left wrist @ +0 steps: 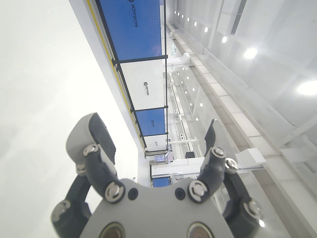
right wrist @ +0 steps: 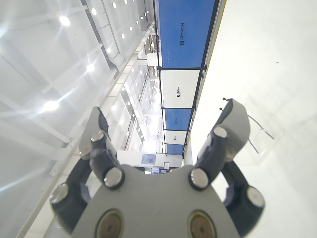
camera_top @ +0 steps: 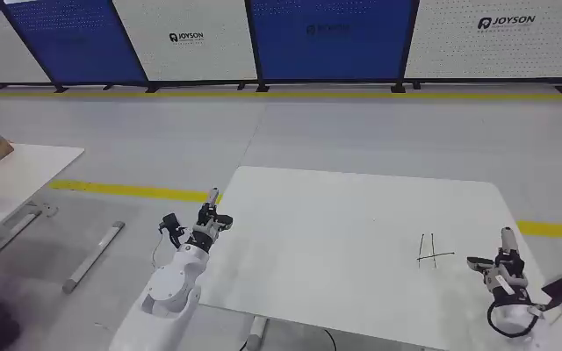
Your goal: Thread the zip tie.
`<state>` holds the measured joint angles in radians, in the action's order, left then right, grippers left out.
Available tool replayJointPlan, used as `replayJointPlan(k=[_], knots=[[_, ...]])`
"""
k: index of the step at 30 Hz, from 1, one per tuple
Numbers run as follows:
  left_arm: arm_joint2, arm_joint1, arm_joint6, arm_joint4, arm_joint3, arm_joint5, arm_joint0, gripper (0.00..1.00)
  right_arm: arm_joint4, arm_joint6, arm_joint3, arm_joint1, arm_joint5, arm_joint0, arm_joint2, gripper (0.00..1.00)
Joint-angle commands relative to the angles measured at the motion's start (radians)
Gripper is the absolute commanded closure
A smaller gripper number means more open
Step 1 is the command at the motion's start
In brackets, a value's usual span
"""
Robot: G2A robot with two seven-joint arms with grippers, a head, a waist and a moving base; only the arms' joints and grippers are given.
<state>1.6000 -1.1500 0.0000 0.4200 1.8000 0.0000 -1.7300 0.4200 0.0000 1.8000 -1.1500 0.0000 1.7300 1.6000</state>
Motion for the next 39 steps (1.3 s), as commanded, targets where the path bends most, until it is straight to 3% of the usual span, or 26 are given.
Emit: replayJointPlan(k=[1,6,9,13,18,30,32,34,39], knots=[[0.000,0.000,0.000,0.000,0.000,0.000,0.000,0.00,0.003,0.002,-0.001,0.000,0.000,-0.001,0.000,0.00],[0.000,0.000,0.000,0.000,0.000,0.000,0.000,0.00,-0.004,0.040,-0.018,-0.001,-0.037,0.001,0.023,0.00],[0.000,0.000,0.000,0.000,0.000,0.000,0.000,0.00,-0.043,0.178,-0.010,0.009,-0.056,0.003,0.057,0.00],[0.000,0.000,0.000,0.000,0.000,0.000,0.000,0.00,-0.058,0.383,0.003,0.027,-0.022,-0.026,0.135,0.00],[0.000,0.000,0.000,0.000,0.000,0.000,0.000,0.00,-0.097,0.681,-0.019,0.055,0.068,-0.123,0.184,0.00],[0.000,0.000,0.000,0.000,0.000,0.000,0.000,0.00,-0.104,0.694,-0.022,0.056,0.071,-0.131,0.185,0.00],[0.000,0.000,0.000,0.000,0.000,0.000,0.000,0.00,-0.105,0.718,-0.014,0.056,0.050,-0.127,0.173,0.00],[0.000,0.000,0.000,0.000,0.000,0.000,0.000,0.00,-0.135,0.794,-0.037,0.062,0.026,-0.137,0.158,0.00],[0.000,0.000,0.000,0.000,0.000,0.000,0.000,0.00,-0.068,1.087,-0.143,0.087,0.088,-0.251,0.194,0.00]])
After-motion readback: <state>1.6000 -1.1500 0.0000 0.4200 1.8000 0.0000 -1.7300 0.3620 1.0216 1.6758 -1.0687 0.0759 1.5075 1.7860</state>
